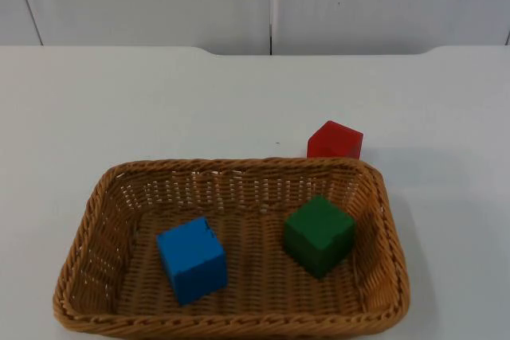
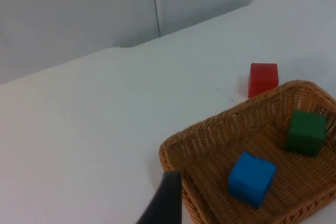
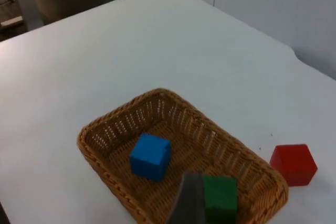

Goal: Pick up one cube with each hand and place exactly two cubes into the same basket, leaving the remaining cube outside.

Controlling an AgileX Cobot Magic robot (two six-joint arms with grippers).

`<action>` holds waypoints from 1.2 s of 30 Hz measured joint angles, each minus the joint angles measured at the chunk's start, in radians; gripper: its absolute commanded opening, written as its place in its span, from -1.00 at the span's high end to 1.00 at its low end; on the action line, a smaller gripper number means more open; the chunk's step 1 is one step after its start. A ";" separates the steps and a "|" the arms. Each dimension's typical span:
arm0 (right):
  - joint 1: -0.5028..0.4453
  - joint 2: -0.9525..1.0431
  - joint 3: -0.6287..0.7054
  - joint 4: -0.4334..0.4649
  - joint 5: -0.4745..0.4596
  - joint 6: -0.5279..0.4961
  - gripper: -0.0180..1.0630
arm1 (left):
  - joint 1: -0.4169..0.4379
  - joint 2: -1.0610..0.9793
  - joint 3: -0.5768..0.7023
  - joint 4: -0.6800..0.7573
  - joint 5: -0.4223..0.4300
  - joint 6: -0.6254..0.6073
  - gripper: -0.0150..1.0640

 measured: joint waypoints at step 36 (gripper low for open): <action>0.000 -0.480 0.167 -0.221 0.289 0.251 -0.27 | 0.000 -0.267 0.164 0.072 0.078 -0.117 -0.60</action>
